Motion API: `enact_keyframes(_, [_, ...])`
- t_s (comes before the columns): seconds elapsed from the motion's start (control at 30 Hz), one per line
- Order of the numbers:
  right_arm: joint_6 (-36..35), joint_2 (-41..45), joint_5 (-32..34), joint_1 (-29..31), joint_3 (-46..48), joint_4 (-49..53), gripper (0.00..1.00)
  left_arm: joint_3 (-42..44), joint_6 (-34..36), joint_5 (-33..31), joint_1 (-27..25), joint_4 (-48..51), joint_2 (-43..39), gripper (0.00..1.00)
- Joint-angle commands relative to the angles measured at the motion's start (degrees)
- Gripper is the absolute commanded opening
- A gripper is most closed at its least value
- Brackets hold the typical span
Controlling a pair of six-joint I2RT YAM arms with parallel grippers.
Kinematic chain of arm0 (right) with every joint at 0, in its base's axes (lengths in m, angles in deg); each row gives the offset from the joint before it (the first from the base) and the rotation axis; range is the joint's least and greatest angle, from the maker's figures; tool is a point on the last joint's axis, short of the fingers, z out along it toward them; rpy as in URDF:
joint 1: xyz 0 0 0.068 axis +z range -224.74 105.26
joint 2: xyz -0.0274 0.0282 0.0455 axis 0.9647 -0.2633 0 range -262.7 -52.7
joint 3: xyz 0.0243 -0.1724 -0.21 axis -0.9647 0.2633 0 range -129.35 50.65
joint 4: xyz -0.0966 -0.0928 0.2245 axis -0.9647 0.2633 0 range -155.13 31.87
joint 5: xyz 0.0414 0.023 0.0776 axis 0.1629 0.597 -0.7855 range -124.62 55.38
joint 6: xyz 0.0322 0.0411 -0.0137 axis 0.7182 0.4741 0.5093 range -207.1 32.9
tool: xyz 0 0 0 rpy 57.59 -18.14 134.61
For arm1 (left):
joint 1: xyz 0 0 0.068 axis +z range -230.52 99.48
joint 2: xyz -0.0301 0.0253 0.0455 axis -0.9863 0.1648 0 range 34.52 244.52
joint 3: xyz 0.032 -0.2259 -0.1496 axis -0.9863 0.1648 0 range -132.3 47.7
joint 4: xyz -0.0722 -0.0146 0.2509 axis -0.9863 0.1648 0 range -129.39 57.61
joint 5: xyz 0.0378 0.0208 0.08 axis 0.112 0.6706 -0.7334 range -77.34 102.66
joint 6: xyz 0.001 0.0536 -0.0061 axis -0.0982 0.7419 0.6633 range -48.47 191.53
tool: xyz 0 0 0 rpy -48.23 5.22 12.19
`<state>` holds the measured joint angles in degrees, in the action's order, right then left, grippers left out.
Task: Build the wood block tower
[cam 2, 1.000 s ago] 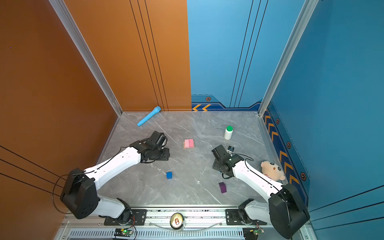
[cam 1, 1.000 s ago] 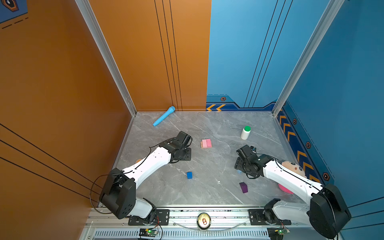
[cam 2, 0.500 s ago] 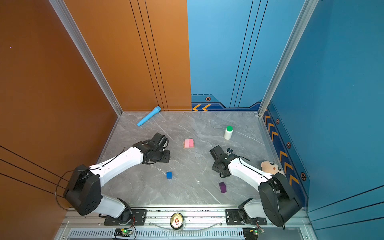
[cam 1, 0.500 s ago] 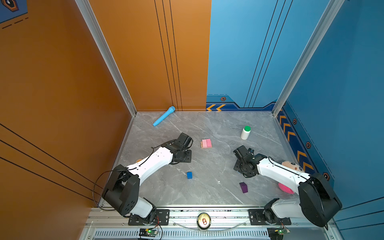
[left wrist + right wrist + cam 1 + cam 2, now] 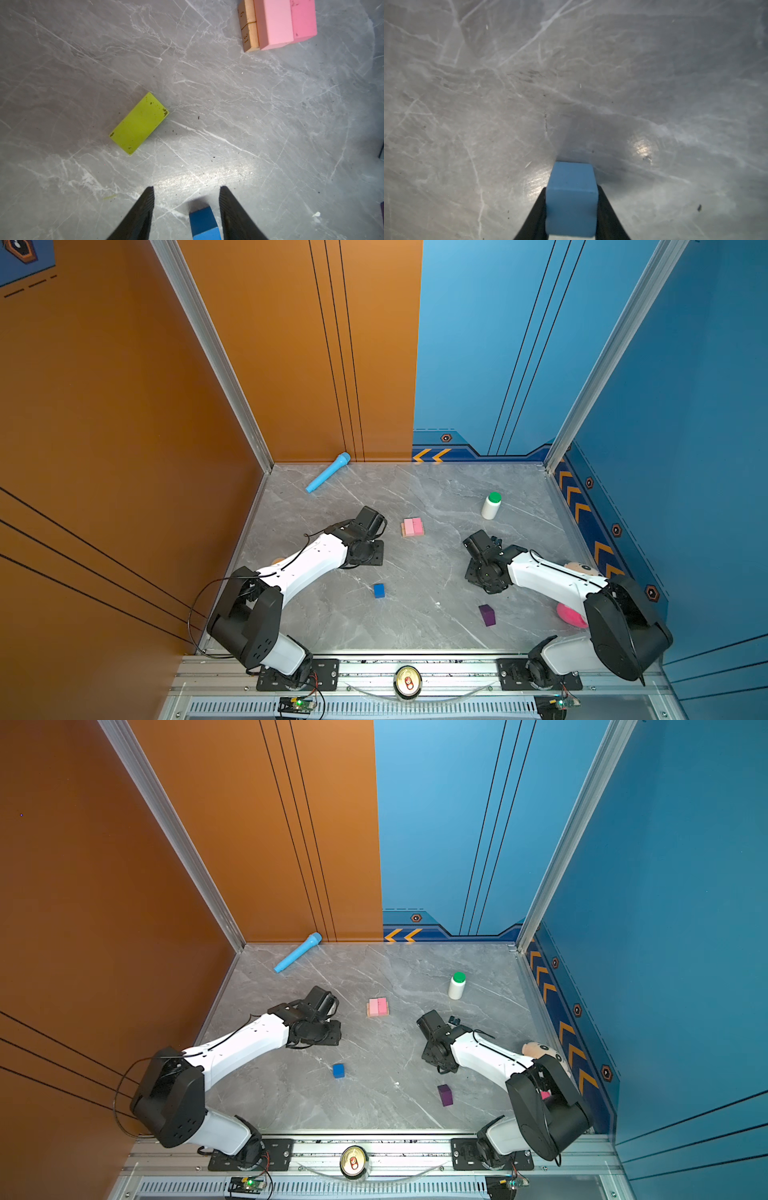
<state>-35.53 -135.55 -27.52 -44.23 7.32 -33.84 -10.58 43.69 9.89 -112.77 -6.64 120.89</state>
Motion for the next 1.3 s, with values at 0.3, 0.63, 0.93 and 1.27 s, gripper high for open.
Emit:
enact_keyframes(0.3, [-15.71,-6.59,2.75,4.58,-7.51,6.94,0.28,-0.30,0.80,0.70,-0.18,0.12,1.03,0.52])
enact_keyframes(0.63, [-17.38,-8.40,1.35,5.62,-8.15,6.10,0.63,-3.28,0.52,-0.03,-1.21,0.94,2.15,0.52])
enact_keyframes(0.93, [-14.94,-4.78,0.51,3.92,-9.25,8.39,0.62,-4.37,0.50,-0.44,-1.99,1.40,3.11,0.52])
enact_keyframes(1.27, [-10.31,-0.52,-4.85,0.56,-7.23,4.10,0.60,-4.05,0.43,-0.31,-2.03,1.44,3.43,0.52])
